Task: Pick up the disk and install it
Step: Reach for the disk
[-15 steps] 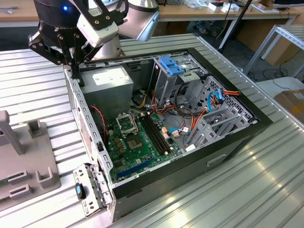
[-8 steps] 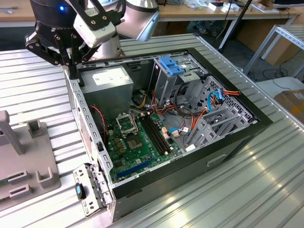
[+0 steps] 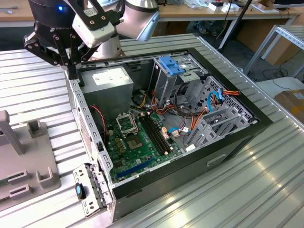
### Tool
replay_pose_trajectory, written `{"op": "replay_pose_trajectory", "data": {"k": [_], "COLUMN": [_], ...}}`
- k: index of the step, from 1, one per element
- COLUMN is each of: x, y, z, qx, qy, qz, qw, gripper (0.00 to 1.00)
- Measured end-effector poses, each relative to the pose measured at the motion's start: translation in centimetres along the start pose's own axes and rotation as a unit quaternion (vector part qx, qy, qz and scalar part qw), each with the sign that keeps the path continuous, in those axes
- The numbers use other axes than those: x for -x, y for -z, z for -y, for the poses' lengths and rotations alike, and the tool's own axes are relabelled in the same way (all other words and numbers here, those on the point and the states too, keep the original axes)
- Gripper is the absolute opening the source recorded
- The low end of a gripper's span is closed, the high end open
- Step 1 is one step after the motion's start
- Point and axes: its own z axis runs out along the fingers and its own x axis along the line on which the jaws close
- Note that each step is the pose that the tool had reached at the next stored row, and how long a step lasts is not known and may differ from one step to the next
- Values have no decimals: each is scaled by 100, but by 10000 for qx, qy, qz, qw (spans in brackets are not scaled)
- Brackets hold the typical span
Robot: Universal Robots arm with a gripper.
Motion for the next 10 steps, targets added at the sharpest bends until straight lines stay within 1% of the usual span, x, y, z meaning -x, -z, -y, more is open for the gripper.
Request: {"op": "replay_pose_trajectory", "data": {"k": [10], "x": [-29], "y": [1], "z": [2], "qx": [0], "qy": [0], "qz": [0], "qw": [10000], "gripper": [11]}}
